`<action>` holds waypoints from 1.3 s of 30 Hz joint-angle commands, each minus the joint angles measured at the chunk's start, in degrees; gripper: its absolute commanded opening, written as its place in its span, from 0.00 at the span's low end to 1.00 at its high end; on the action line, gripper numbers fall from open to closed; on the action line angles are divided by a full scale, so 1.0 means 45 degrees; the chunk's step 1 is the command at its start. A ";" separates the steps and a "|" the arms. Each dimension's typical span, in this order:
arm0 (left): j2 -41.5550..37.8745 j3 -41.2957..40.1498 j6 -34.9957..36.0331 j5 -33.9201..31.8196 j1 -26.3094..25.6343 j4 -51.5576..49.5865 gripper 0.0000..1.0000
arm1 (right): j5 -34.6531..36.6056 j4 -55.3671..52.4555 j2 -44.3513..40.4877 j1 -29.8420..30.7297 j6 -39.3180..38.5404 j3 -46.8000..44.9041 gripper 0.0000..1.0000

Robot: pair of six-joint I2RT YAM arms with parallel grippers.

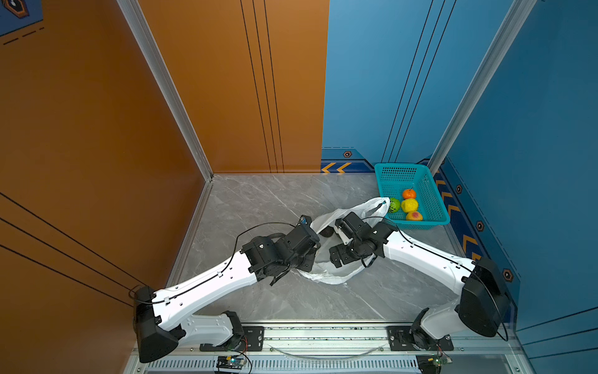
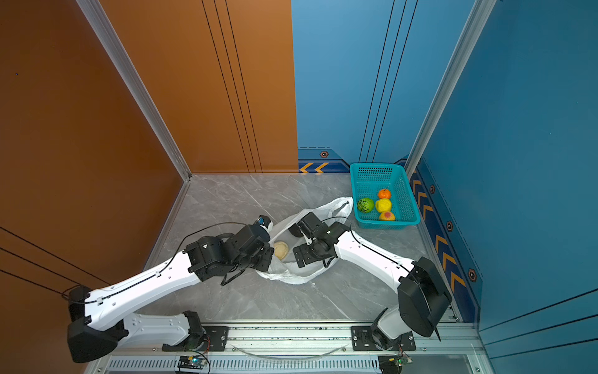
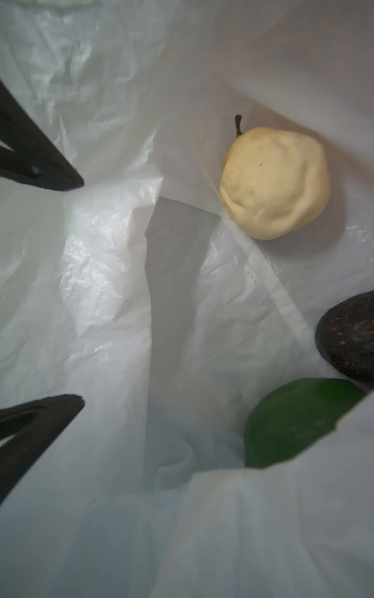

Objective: Untie the knot of the plastic bag and take out the fruit
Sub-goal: Open the plastic bag at the center of the table.

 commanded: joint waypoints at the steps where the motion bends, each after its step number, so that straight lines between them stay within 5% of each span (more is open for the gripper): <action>1: -0.0318 -0.0272 -0.0189 -0.0245 -0.0092 -0.0255 0.00 | 0.0626 -0.1013 -0.0620 0.0337 0.0777 -0.0697 0.98; 14: -0.0364 -0.0264 -0.0285 0.0437 -0.0193 -0.1006 0.00 | 0.0629 -0.0820 -0.2568 0.3278 0.4987 -0.3315 0.99; 20: 0.0095 0.0564 -0.0037 0.1319 -0.0369 -0.2406 0.00 | 0.1284 -0.0022 -0.2469 0.2938 0.4801 -0.2379 1.00; 39: 0.1136 0.1129 0.0141 0.1627 -0.0563 -0.3513 0.00 | 0.1088 0.8715 -0.0098 0.2189 0.7014 -0.3365 1.00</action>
